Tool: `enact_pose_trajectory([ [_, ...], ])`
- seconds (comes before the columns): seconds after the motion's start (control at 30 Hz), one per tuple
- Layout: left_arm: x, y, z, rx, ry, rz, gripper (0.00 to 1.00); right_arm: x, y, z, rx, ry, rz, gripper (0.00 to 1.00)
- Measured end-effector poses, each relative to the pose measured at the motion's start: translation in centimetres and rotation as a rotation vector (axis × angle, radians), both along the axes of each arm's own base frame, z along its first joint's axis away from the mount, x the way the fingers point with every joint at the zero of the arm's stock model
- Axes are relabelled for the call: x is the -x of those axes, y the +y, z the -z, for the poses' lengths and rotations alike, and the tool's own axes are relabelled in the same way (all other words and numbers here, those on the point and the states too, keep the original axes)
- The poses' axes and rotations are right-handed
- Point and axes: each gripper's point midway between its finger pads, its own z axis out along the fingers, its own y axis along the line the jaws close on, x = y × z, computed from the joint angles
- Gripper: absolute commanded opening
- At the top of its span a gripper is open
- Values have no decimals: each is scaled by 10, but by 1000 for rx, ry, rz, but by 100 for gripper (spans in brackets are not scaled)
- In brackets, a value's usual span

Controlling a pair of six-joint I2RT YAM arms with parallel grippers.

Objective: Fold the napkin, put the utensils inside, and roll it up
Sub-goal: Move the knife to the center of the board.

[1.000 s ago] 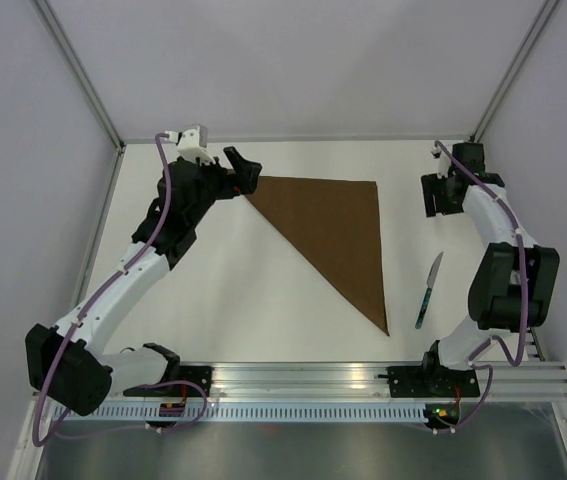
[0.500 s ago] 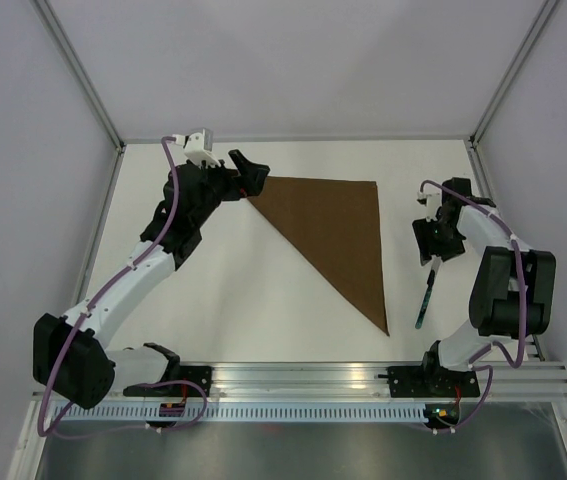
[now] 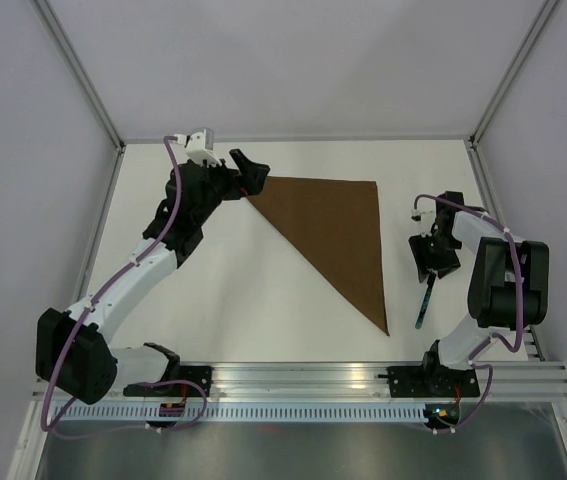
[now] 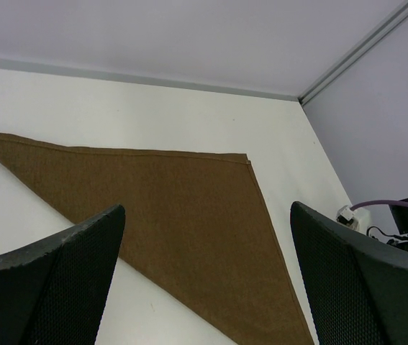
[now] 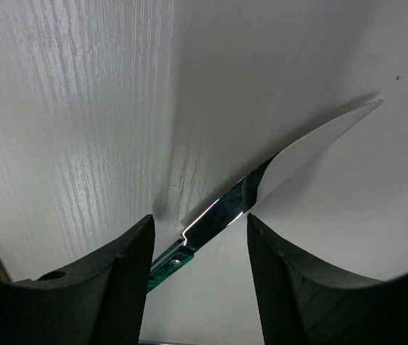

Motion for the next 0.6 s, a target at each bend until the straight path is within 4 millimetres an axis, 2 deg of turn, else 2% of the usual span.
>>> enact_pose_trajectory([
  [0.27,-3,-1,6,-6,14,0,100,5,-1,1,3,17,-37,57],
  [0.6,-3,0,6,-6,14,-1,100,23,-3,4,2,107,-104,52],
])
